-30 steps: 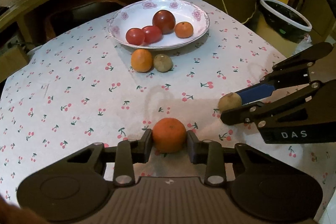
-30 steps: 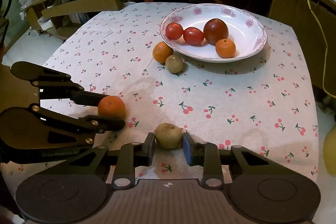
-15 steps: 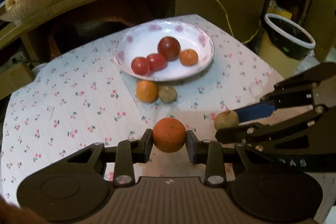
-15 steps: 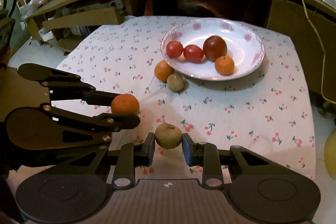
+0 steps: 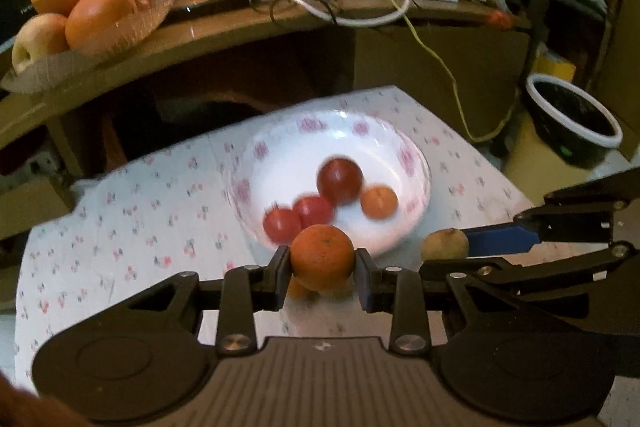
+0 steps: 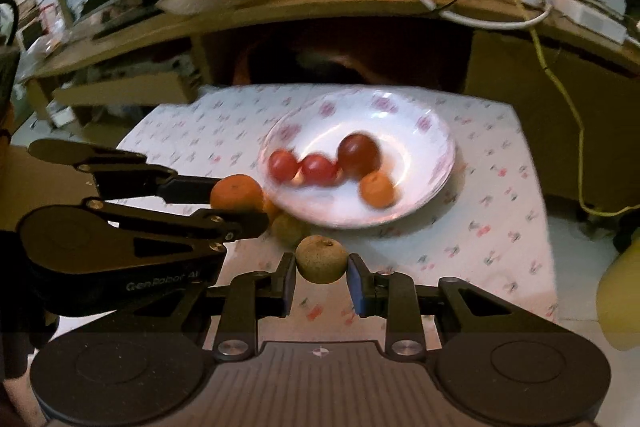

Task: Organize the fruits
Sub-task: 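Carry the kiwi and orange toward the white plate with both tools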

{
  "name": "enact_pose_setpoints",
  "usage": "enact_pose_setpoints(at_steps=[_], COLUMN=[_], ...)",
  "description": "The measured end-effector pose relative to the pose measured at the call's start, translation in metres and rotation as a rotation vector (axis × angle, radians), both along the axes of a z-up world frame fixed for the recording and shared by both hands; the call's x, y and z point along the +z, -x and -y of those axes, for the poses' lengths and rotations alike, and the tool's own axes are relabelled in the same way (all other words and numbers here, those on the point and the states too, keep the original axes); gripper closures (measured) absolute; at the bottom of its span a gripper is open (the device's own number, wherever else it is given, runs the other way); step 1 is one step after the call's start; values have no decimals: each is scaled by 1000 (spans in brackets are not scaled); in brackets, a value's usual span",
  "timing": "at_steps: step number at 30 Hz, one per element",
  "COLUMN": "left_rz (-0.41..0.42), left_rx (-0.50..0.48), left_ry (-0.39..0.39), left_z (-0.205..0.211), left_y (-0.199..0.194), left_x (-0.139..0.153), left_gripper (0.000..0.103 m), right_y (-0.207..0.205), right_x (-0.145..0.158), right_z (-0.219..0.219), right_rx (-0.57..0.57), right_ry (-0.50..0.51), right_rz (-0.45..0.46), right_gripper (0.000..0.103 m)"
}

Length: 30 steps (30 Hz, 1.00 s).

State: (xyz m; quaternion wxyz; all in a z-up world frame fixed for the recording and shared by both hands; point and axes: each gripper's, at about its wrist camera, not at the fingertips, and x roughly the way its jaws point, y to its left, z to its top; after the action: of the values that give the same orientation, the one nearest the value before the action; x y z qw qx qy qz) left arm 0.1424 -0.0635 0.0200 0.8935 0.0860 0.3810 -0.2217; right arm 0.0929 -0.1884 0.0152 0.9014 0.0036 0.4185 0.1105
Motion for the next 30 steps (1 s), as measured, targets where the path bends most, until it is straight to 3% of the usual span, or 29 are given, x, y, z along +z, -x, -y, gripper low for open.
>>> enact_pose_setpoints(at_steps=[11, 30], left_rz=[11, -1], left_rx=[31, 46], left_ry=[-6, -13], left_z=[10, 22], left_y=[-40, -81], left_x=[-10, -32], left_gripper=[65, 65], right_y=[-38, -79], right_x=[-1, -22], right_z=[9, 19], right_rx=[-103, -122], right_ry=[-7, 42], right_rz=[37, 44], right_gripper=[72, 72])
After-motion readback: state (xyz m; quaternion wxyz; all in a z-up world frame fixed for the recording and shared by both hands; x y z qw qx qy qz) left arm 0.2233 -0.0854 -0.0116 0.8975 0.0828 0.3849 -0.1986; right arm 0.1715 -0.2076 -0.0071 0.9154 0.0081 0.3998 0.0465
